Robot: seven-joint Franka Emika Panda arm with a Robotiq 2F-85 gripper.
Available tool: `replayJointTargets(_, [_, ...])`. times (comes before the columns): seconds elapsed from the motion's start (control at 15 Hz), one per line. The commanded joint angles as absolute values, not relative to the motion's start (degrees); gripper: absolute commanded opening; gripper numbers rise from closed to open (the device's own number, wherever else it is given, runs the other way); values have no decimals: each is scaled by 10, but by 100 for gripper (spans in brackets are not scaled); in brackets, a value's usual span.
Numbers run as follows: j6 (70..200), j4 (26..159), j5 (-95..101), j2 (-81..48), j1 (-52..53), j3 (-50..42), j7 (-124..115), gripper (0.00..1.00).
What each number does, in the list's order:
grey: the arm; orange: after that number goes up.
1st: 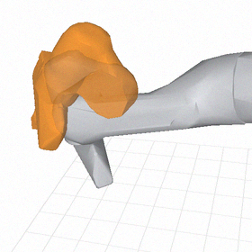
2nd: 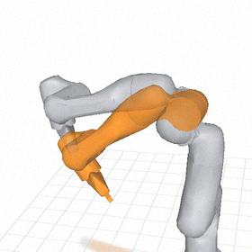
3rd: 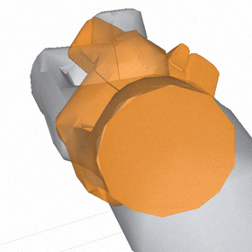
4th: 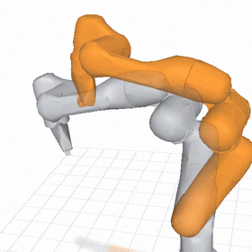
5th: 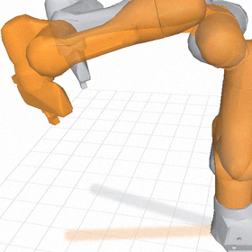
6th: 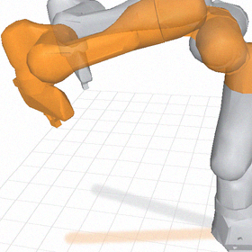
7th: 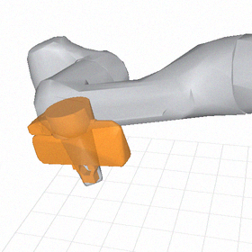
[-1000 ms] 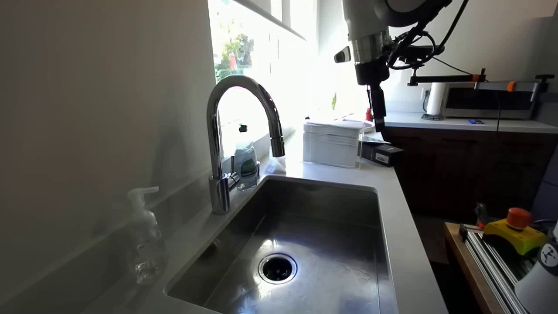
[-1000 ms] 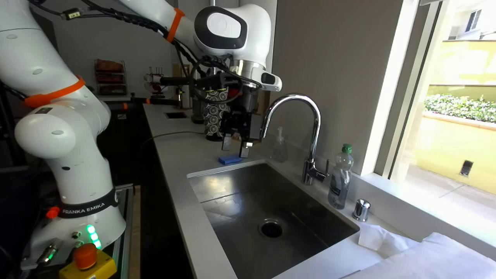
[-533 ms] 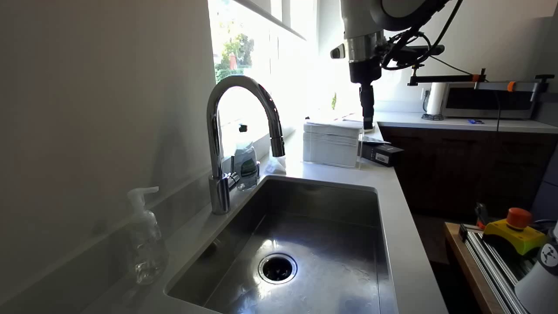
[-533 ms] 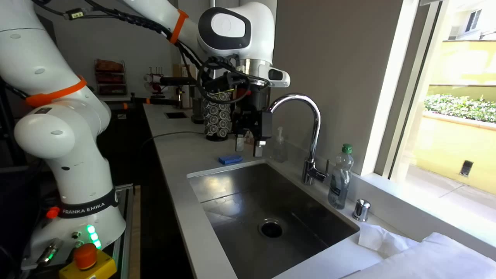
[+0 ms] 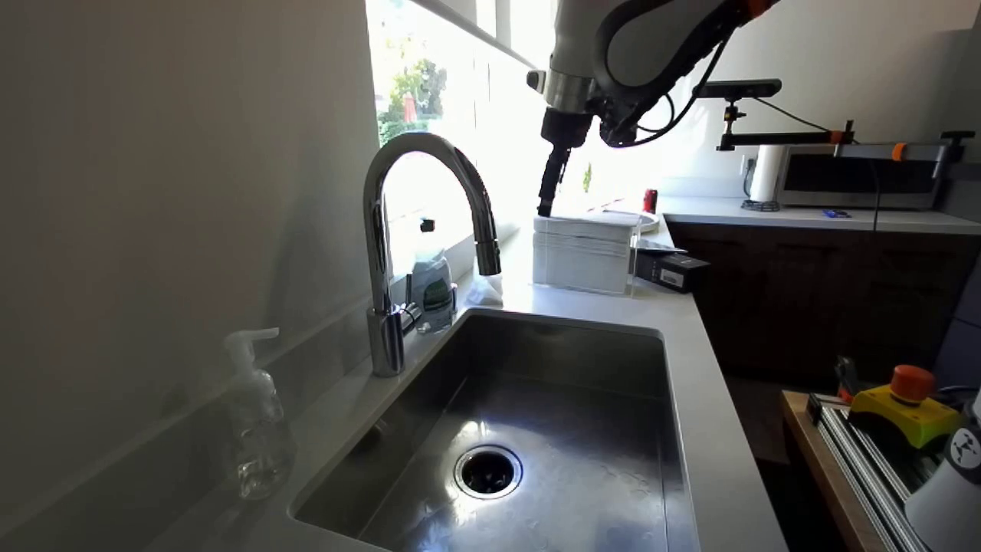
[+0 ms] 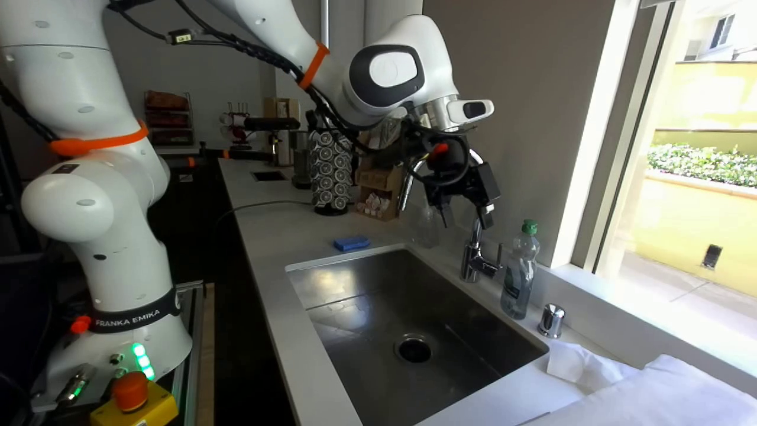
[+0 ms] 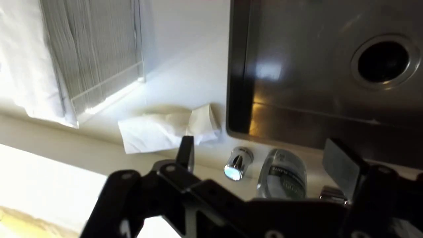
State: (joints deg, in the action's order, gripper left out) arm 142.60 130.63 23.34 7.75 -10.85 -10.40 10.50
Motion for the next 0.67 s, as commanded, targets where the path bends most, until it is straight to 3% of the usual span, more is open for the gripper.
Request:
replayJointTargets(0.0, [1497,1246,242,2,-108,-97,77,100])
replayJointTargets(0.6, [1521,1172,229,-67,-91,-96,70,100])
